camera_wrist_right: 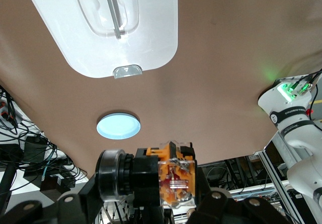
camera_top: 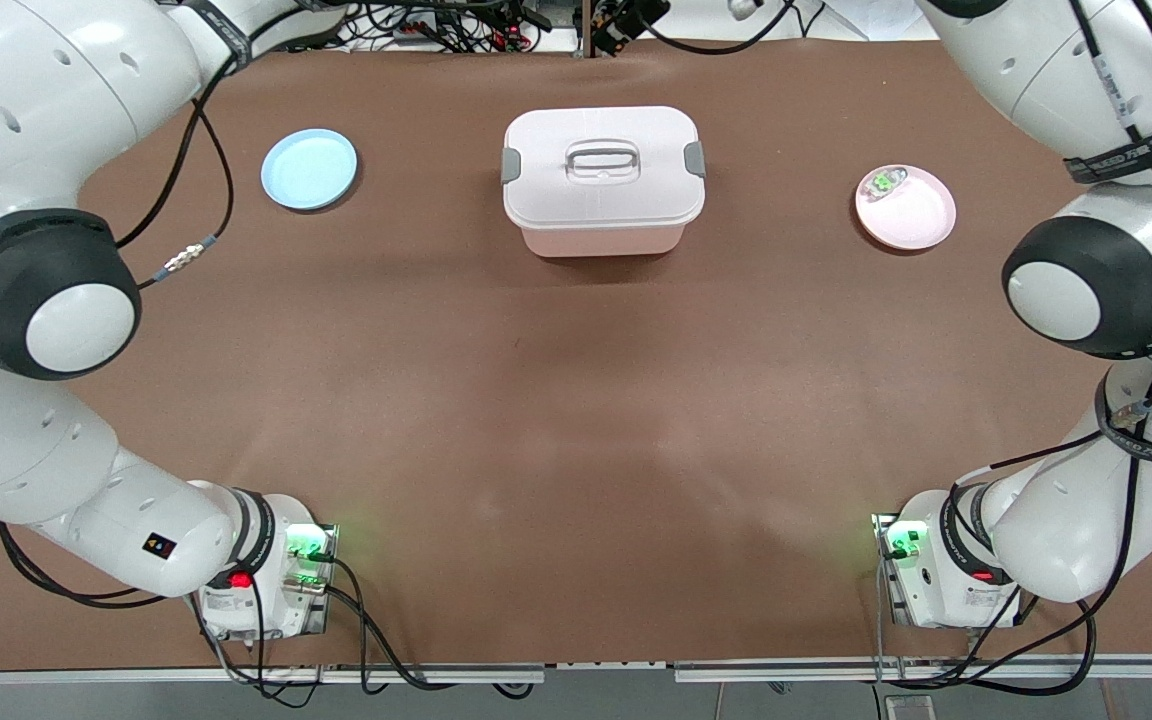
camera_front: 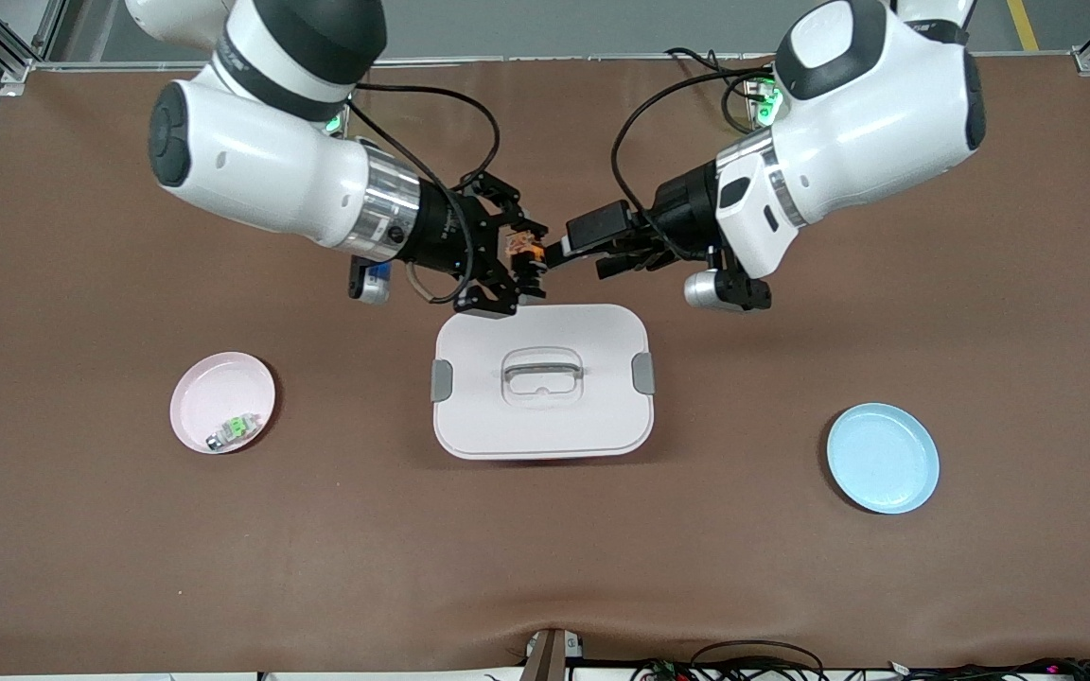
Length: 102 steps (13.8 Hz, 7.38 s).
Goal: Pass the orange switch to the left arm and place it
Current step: 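Grasp the switch with the left gripper above the white box, then open the right gripper while the left gripper pulls the switch away, then carry the switch with the left gripper while the right gripper retracts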
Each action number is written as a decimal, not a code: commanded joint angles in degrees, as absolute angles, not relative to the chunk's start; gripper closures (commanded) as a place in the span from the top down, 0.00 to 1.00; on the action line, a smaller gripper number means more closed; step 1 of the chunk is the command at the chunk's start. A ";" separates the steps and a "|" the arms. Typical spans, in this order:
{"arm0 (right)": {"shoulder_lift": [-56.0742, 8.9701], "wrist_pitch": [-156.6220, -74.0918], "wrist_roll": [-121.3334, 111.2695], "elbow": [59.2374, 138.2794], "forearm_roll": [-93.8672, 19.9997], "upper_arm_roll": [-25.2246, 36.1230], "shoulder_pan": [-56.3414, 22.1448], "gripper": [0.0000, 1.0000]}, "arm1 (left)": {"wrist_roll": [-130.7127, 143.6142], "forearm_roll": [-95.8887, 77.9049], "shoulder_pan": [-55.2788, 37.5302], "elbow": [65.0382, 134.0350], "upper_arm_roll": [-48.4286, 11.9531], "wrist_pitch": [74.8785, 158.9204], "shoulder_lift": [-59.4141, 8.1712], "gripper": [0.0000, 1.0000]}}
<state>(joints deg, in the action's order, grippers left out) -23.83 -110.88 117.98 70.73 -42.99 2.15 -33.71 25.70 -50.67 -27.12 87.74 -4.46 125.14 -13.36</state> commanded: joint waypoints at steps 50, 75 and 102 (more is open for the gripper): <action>-32.61 -105.32 87.70 59.33 -37.46 3.17 -31.91 1.00 | 18.44 -40.53 -19.08 87.36 -3.34 113.03 -12.92 0.00; -24.43 -86.14 9.27 59.50 2.09 4.22 -22.77 1.00 | 55.88 0.43 -0.79 87.28 -3.25 103.61 -16.78 0.00; -14.86 -73.12 -3.43 63.00 -2.64 3.96 0.00 1.00 | 73.74 9.05 3.87 87.10 -3.25 128.04 -39.10 0.00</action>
<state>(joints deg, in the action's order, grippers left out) -16.99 -72.37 -3.55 59.49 -1.89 5.00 -1.25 72.38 7.59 3.64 87.70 -2.84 126.38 -37.75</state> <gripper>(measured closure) 0.000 0.612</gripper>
